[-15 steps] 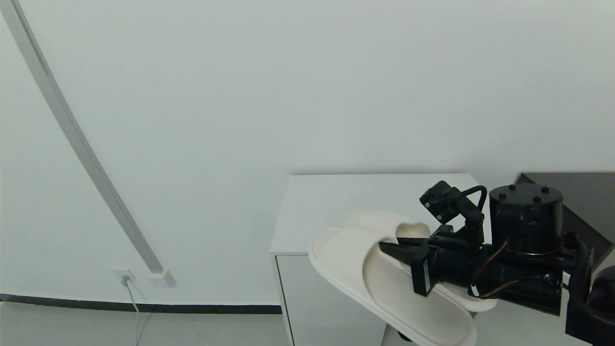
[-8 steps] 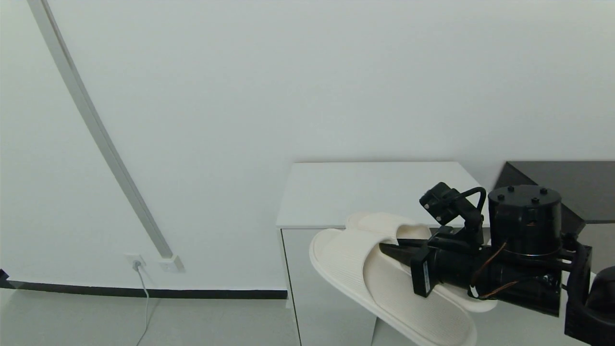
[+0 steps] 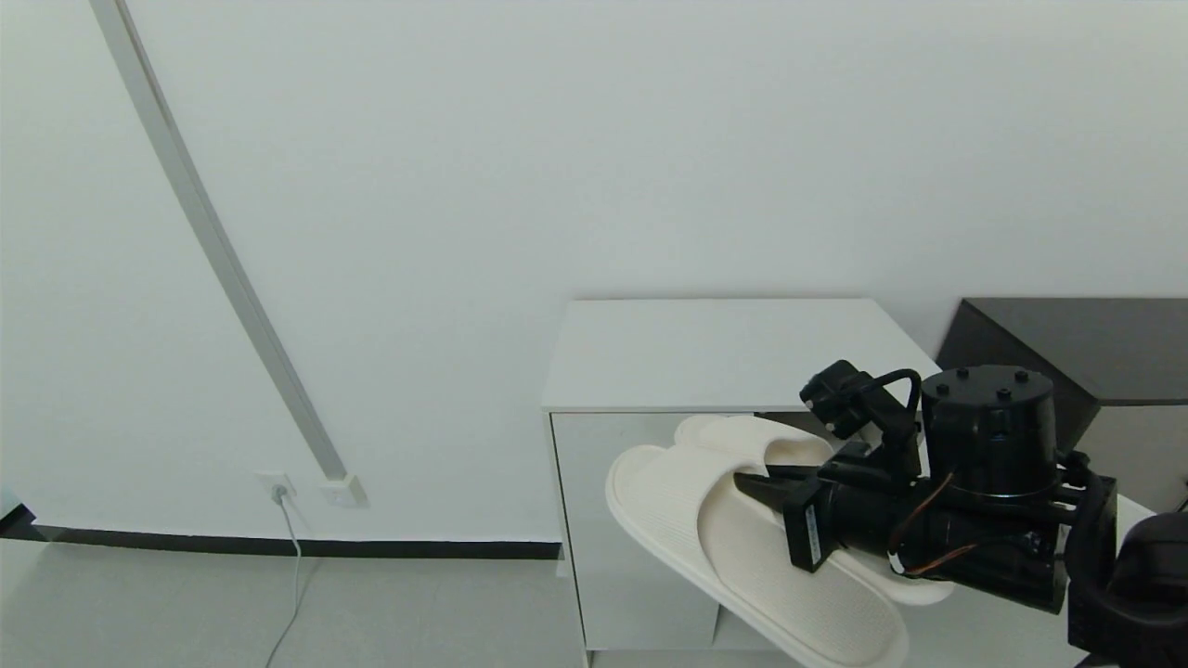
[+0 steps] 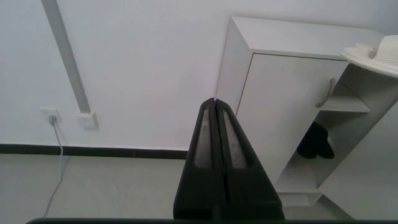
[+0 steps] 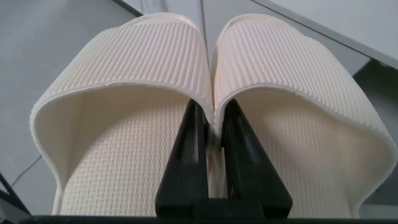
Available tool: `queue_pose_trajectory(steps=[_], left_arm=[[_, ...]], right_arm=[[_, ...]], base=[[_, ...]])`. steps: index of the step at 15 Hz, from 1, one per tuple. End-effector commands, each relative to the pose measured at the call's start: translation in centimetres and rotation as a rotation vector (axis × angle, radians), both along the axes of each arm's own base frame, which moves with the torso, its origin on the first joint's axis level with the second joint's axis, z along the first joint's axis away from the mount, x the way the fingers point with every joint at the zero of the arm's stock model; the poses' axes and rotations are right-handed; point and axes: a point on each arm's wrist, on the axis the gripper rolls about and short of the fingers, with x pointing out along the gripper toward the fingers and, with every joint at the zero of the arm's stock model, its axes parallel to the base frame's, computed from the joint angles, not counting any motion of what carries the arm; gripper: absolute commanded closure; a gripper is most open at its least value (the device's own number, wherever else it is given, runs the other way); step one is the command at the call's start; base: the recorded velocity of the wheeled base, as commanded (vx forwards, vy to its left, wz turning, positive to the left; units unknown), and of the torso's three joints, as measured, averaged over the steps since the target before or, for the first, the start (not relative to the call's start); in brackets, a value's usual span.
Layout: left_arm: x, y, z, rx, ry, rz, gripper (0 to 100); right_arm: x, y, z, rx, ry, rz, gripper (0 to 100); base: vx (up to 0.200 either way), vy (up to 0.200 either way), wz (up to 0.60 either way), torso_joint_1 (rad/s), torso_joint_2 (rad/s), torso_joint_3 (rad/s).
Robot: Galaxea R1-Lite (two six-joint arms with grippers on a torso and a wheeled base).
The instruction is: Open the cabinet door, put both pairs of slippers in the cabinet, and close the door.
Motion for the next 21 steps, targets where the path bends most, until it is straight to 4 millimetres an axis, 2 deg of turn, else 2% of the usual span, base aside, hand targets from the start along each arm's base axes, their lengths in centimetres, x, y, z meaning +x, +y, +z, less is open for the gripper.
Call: queue_pose_trajectory(steps=[1, 9, 21], left_arm=[[0.01, 0.00, 0.01, 0.000, 0.001, 0.000, 100], [0.01, 0.00, 0.02, -0.003, -0.001, 0.002, 100], [0.01, 0.00, 0.01, -0.003, 0.001, 0.005, 100]], right_arm=[[-0.02, 0.42, -0.42, -0.008, 0.011, 0.015, 100], [-0.29, 0.60, -0.49, -0.009, 0.015, 0.025, 100], [-0.51, 0.51, -0.60, -0.015, 0.013, 0.027, 100]], base=[[0.000, 0.000, 0.00, 0.000, 0.00, 0.000], [0.000, 0.000, 0.00, 0.000, 0.00, 0.000], [0.000, -0.200, 0.00, 0.006, 0.00, 0.001]])
